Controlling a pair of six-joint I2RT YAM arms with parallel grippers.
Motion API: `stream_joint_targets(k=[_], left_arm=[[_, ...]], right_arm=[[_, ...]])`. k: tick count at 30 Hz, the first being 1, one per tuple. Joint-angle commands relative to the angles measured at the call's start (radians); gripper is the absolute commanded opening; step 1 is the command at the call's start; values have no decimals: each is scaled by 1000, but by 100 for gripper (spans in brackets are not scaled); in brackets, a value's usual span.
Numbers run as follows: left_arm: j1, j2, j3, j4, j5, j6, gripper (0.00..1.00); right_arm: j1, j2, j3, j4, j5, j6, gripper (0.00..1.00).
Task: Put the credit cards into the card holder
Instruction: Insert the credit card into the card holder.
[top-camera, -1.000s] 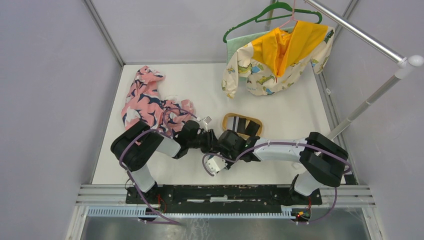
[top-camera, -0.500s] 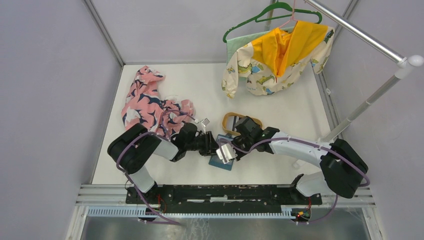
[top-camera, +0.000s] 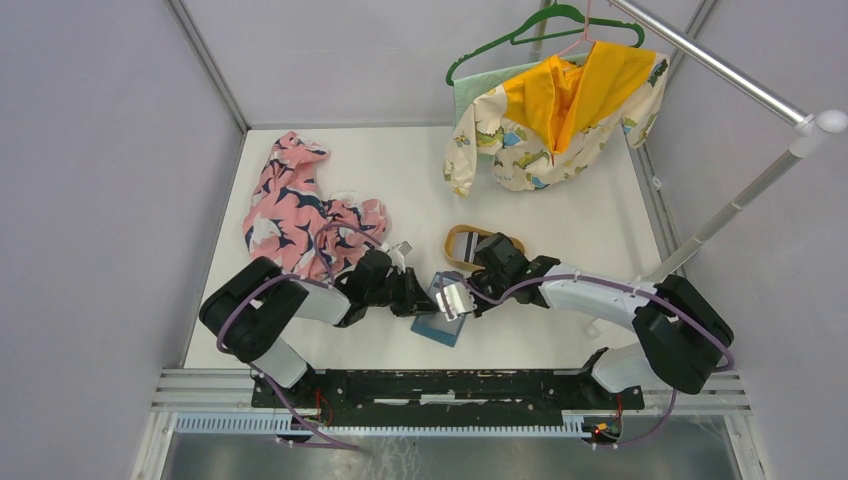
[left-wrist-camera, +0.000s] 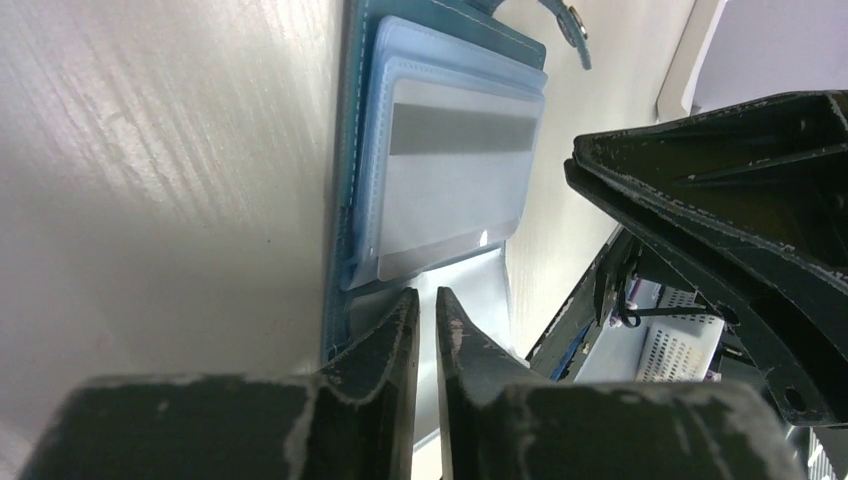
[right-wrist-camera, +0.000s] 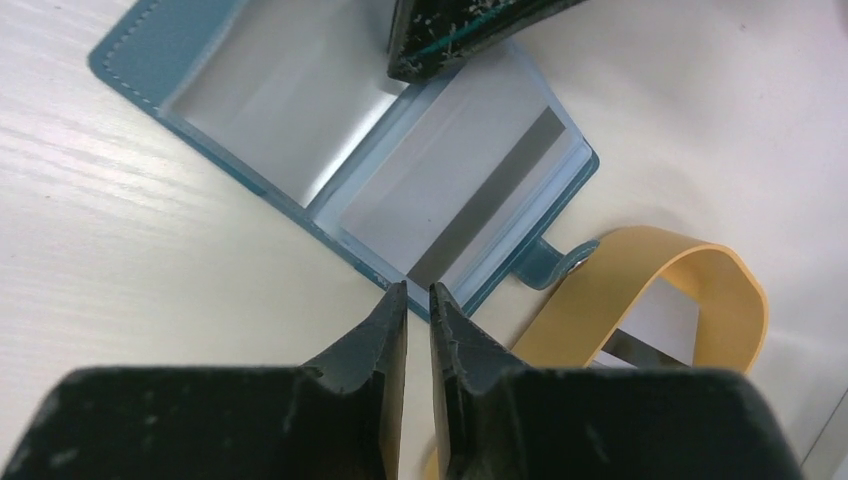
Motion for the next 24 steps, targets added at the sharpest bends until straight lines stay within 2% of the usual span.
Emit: stream_joint_targets(k=[1,9,18,24], left_arm=[[-7,-12,20,-124,-68,67,17],[-7,40,110,-287,-151,142,15],[-6,73,219,-433,-199,228,16],[-7,23,218,-454,-209,252,19]], right_arm=[[-1,23,1,91,48,78,21],[-17,52,2,145,146,145,27],[-41,-9,-30,177,92,144,30],[-41,56,-3,173,181,183,25]])
